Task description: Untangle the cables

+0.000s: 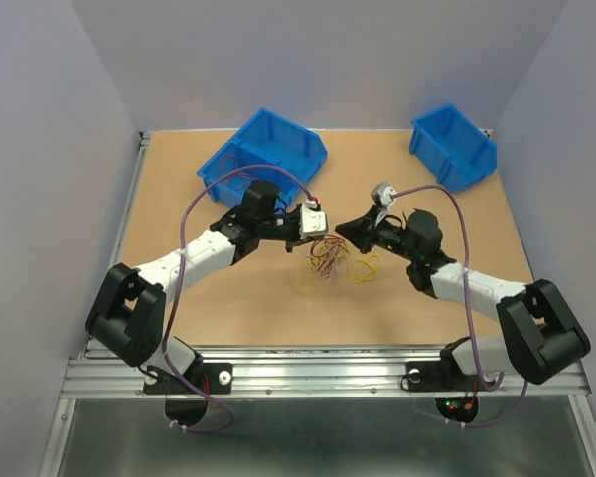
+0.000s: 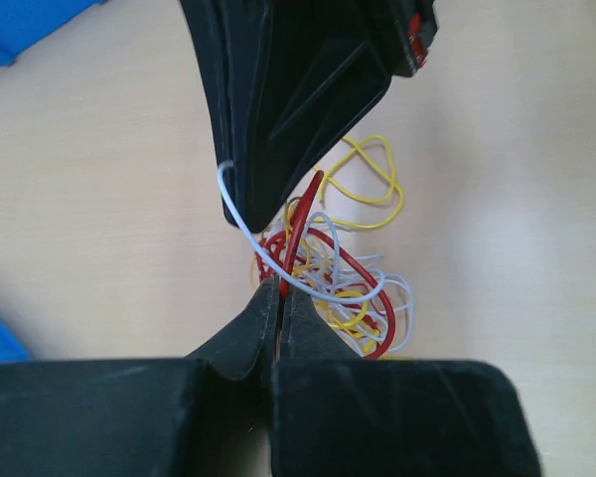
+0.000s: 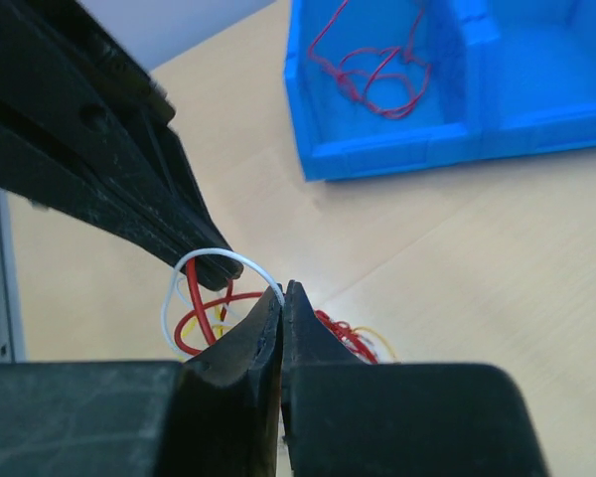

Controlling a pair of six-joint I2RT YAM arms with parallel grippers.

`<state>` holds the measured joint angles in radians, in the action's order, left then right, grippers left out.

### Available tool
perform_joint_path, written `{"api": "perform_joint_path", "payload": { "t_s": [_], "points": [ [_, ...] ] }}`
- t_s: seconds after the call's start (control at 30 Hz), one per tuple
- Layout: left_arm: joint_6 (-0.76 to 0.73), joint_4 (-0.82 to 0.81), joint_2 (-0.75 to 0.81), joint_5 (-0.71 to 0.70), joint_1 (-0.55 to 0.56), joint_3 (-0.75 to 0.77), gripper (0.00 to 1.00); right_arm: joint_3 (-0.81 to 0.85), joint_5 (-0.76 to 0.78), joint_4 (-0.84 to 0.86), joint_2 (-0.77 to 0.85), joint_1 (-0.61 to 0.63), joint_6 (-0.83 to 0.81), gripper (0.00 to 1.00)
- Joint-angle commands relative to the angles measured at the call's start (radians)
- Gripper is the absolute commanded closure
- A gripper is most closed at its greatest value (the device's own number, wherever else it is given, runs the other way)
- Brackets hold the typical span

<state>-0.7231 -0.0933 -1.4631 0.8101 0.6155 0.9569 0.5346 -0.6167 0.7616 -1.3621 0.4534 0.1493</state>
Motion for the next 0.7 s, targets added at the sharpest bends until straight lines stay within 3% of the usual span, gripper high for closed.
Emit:
{"api": "perform_joint_path", "payload": {
  "t_s": [0.0, 0.1, 0.23, 0.43, 0.67],
  "points": [
    [0.103, -0.179, 0.065, -0.093, 0.0, -0.042, 1.0, -0.033, 0.252, 0.091, 0.107, 0.008, 0.061, 0.99],
    [0.161, -0.317, 0.116, -0.161, -0.011, -0.098, 1.0, -0.082, 0.534, 0.053, 0.207, 0.008, 0.105, 1.0],
    [0.221, -0.377, 0.162, -0.238, -0.029, -0.121, 1.0, -0.102, 0.765, -0.043, 0.335, 0.007, 0.134, 0.99],
    [0.289, -0.433, 0.185, -0.284, -0.063, -0.132, 1.0, -0.169, 0.974, -0.084, 0.48, 0.007, 0.187, 1.0],
    [0.39, -0.496, 0.167, -0.41, -0.137, -0.121, 1.0, -0.24, 1.101, -0.151, 0.742, 0.007, 0.205, 1.0]
  ]
}}
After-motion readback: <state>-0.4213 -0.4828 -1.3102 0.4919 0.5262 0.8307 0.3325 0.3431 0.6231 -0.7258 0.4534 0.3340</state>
